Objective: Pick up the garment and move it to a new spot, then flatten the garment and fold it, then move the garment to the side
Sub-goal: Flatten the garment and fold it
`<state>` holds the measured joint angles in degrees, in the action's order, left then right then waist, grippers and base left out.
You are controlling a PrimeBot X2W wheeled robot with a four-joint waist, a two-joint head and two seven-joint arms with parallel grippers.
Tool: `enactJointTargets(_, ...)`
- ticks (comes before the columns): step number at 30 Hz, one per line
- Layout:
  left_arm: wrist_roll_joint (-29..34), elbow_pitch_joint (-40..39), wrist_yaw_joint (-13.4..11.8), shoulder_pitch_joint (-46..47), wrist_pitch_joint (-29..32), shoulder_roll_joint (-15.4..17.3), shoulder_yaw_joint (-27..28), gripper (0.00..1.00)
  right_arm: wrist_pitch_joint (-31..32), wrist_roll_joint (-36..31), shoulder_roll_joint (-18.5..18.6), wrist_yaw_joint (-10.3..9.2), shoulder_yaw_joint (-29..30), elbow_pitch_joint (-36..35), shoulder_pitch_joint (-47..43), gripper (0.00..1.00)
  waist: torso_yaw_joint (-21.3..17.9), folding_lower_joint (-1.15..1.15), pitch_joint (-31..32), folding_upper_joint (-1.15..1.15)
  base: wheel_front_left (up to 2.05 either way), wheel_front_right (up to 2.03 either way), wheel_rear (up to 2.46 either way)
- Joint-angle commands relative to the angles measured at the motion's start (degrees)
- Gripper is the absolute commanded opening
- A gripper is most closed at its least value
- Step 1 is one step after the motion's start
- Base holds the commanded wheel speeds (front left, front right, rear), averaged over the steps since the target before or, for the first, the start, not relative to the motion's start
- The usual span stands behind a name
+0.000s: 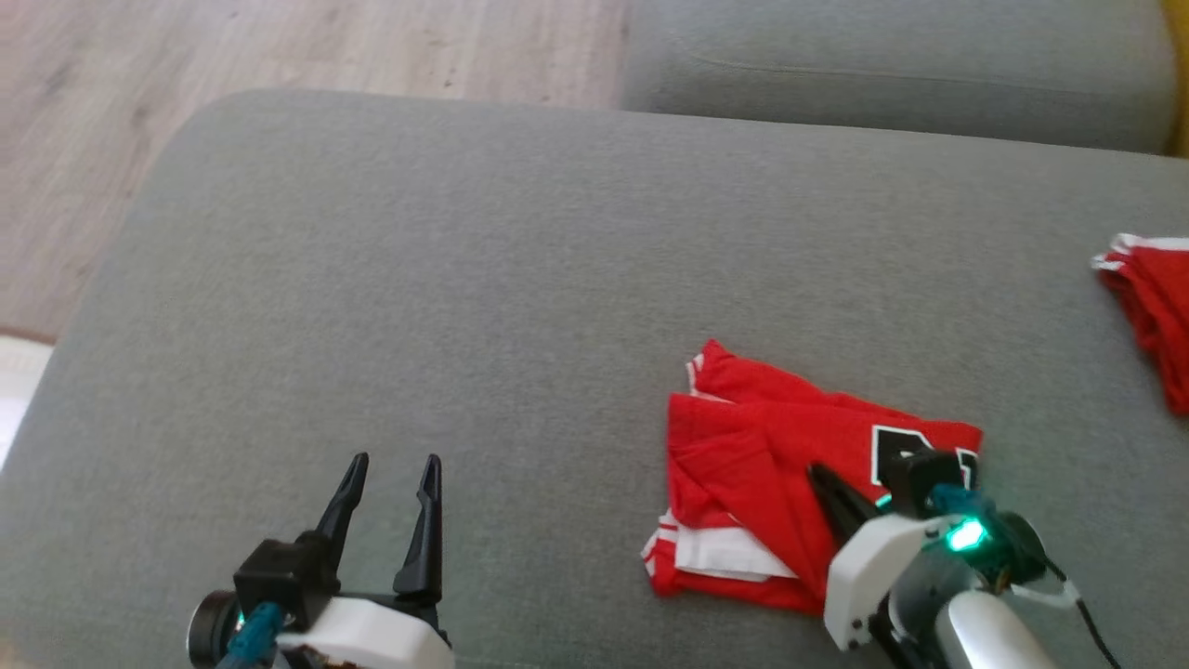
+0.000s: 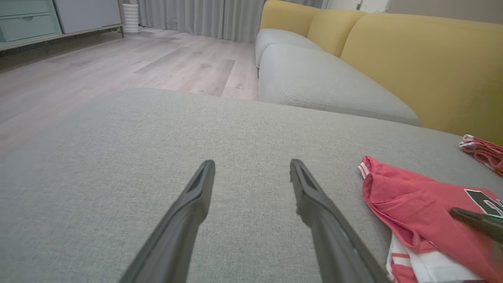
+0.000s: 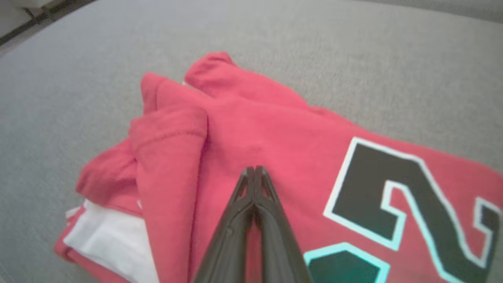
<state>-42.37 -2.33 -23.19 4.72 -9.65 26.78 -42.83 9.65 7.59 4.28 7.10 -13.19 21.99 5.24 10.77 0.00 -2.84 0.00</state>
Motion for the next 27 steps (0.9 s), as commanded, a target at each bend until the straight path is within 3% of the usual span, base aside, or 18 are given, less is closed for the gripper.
enactJointTargets(1, 0.2, -1.6, -0.1, 3.4, -0.6, 1.2, 2.2, 1.0, -1.0, -0.4, 1.0, 0.39, -1.5, -0.7, 2.1, 0.0, 1.3, 0.0, -0.5, 0.0, 0.0, 0.0, 0.0)
enactJointTargets(11, 0.1, -2.0, -0.4, 3.2, -0.8, 1.6, 2.4, 1.0, -4.3, 1.5, 1.8, 0.39, -8.5, 5.1, 4.6, 0.0, 4.3, 0.0, -0.8, 0.0, 0.0, 0.0, 0.0)
enactJointTargets(23, 0.2, -2.7, -1.1, 3.0, -0.7, 1.8, 2.3, 1.0, -4.5, 5.1, 1.6, 0.39, -23.7, 1.5, 4.6, 0.0, 3.0, 0.0, -0.8, 0.0, 0.0, 0.0, 0.0)
enactJointTargets(27, 0.0, -2.7, -1.3, 2.7, -0.7, 2.0, 2.4, 1.0, -6.2, 6.1, 2.2, 0.39, -24.7, 0.1, 5.0, 0.0, 1.9, 0.0, -0.3, 0.0, 0.0, 0.0, 0.0)
